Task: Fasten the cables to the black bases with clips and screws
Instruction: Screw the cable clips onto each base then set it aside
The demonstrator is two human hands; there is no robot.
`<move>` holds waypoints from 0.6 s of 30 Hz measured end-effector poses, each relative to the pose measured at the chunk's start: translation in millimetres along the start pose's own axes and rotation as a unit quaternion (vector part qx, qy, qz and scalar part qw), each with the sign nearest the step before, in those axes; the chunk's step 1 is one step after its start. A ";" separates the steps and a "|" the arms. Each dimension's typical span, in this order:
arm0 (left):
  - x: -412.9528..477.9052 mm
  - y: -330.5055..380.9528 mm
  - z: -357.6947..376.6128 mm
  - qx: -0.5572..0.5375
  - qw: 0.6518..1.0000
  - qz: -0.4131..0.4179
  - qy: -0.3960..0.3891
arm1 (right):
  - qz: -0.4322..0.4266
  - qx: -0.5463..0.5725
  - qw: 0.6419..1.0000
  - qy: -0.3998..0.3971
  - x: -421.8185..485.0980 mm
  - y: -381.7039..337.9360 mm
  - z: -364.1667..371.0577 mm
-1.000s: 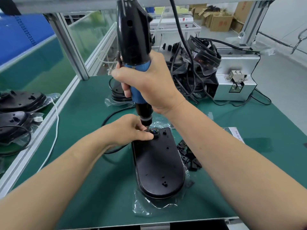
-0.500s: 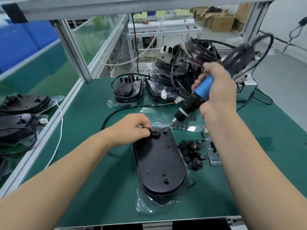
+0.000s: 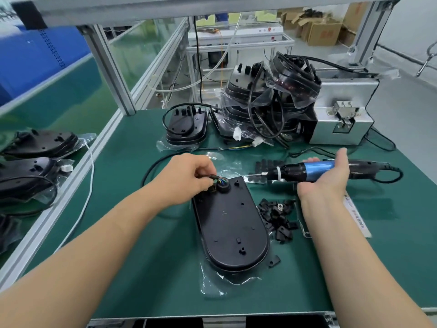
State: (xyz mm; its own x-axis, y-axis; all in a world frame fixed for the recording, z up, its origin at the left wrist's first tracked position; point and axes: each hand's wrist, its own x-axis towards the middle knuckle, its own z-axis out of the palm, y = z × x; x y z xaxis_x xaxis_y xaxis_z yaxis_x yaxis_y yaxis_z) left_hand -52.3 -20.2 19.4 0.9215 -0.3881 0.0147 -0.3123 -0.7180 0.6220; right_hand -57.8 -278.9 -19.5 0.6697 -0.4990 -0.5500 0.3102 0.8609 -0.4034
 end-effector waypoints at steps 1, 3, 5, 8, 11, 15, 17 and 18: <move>-0.1 0.4 -0.5 0.001 1.000 -0.006 -0.005 | 0.000 -0.006 1.000 0.007 0.0 -0.4 -0.6; 0.5 1.4 -0.8 0.025 1.000 -0.008 -0.001 | -0.011 -0.047 0.999 0.016 0.5 -0.1 1.6; 0.3 4.8 -0.9 0.068 0.998 -0.001 0.000 | -0.039 -0.140 0.989 0.022 1.3 2.0 6.4; 4.0 8.1 -2.4 0.074 0.997 -0.023 -0.010 | -0.063 -0.237 0.969 0.015 1.6 3.8 11.7; 6.4 9.7 -6.9 -0.035 0.996 -0.074 -0.041 | -0.089 -0.320 0.943 0.018 -7.2 6.4 10.1; 6.9 7.6 -13.4 -0.089 0.990 -0.082 -0.076 | -0.342 -0.388 0.846 -0.126 -48.4 31.0 4.6; 7.9 6.2 -15.2 -0.094 0.989 -0.079 -0.078 | -0.377 -0.507 0.710 -0.312 -57.8 45.1 10.5; 8.2 5.5 -16.0 -0.098 0.989 -0.078 -0.081 | -0.333 -0.572 0.638 -0.394 -58.2 51.2 16.1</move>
State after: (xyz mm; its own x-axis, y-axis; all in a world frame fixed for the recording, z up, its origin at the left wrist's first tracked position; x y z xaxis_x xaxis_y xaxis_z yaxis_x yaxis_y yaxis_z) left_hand -42.8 -18.0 35.4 0.9011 -0.3804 -0.2079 -0.1052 -0.6571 0.7464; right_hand -70.0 -204.1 3.7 0.9176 -0.1239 0.3778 0.3087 -0.3768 -0.8733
